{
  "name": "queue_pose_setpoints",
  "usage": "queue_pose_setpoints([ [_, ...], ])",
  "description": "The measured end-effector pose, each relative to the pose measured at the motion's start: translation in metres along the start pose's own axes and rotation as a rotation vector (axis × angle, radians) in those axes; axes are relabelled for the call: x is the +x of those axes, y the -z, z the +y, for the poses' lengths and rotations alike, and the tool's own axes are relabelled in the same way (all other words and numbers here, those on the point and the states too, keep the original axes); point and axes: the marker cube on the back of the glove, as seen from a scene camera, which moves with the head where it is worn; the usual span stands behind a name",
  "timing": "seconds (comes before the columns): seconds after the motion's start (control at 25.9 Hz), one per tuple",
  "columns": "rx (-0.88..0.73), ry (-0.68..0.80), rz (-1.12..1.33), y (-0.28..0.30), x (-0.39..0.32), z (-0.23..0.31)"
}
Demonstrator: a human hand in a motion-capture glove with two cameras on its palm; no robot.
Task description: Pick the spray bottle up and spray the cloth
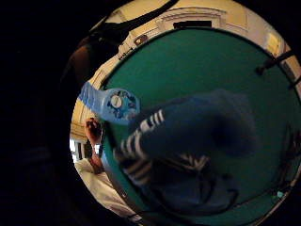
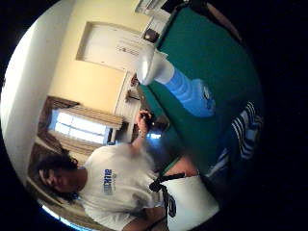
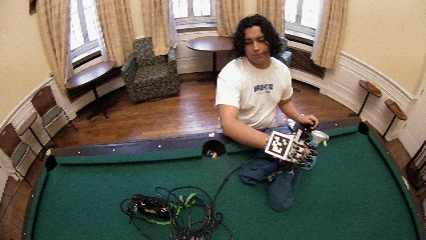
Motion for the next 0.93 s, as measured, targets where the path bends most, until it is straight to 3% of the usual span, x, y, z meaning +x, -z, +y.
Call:
queue_pose_setpoints([
  [0.35, -0.135, 0.084, 0.458, 0.025, -0.022, 0.030],
  [0.93, -0.088, 0.164, 0.492, 0.052, -0.046, 0.042],
])
